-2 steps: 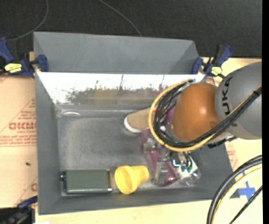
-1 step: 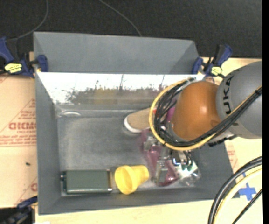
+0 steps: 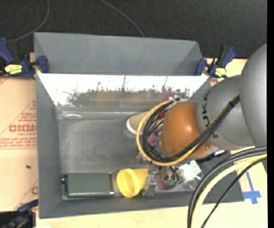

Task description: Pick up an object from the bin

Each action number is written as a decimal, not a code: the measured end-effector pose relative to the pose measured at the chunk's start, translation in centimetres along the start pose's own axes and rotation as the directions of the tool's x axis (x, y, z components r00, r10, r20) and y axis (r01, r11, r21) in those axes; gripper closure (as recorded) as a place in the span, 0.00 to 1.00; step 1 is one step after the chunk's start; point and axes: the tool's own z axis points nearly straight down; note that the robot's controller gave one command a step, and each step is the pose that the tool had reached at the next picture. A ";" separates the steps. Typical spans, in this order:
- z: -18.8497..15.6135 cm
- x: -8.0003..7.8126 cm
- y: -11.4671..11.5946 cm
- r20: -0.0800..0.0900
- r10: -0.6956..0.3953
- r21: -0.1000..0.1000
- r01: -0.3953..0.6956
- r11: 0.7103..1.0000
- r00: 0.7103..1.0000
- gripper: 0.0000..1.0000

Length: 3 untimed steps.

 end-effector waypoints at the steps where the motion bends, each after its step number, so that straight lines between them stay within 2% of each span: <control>1: -0.2 0.0 2.7 0.007 0.040 0.001 -0.040 0.999 0.999 1.00; 3: -0.2 0.0 2.7 0.007 0.038 0.001 -0.039 0.999 0.999 1.00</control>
Offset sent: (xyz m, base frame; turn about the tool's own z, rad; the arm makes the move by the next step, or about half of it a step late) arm 0.0000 0.0000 0.0000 0.0000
